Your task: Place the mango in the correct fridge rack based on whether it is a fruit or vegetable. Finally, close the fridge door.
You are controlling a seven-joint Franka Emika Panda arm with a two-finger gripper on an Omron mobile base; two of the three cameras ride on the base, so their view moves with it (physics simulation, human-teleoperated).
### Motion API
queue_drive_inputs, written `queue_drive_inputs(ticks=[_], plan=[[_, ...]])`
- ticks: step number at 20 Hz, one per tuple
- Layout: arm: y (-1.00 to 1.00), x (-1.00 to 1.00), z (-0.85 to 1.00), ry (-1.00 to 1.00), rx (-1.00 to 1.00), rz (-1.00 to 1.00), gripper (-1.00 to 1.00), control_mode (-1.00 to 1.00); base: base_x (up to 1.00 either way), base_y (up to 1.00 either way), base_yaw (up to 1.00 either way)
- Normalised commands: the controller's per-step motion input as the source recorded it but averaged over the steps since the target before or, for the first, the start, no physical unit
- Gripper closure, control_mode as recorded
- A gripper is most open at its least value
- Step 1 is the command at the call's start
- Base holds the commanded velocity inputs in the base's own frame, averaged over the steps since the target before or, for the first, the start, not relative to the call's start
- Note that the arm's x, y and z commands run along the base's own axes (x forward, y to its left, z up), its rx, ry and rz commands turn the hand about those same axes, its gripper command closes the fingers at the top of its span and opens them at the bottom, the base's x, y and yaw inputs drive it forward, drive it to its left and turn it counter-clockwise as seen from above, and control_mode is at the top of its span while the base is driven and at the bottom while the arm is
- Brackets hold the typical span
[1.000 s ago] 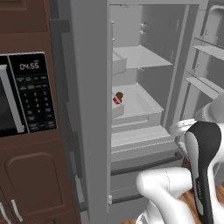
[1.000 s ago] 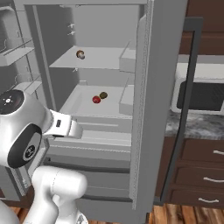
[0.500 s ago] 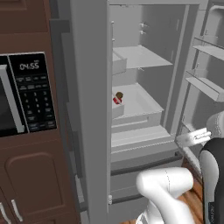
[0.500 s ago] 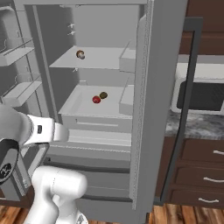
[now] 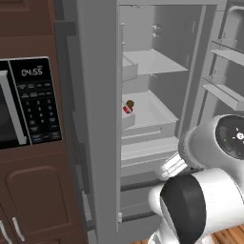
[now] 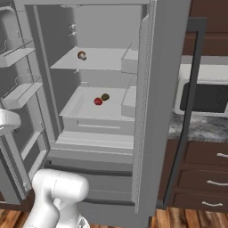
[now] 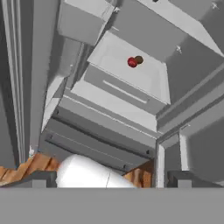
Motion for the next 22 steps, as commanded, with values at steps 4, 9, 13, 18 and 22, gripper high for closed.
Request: queue_drive_inputs(ticks=[4,9,13,18,22], plan=[[1.00,-0.13,0.01,0.00,-0.39,0.05,-1.00,-1.00,0.00,0.00,0.00],[1.00,-0.21,0.00,0.00,-0.43,0.01,-1.00,-1.00,0.00,0.00,0.00],[1.00,0.00,-0.01,0.00,-0.42,0.00,-1.00,-1.00,0.00,0.00,0.00],[1.00,0.00,-0.22,0.00,-0.45,0.00,-1.00,-1.00,0.00,0.00,0.00],[1.00,0.10,-0.25,0.00,-0.38,-0.01,-1.00,-1.00,0.00,0.00,0.00]])
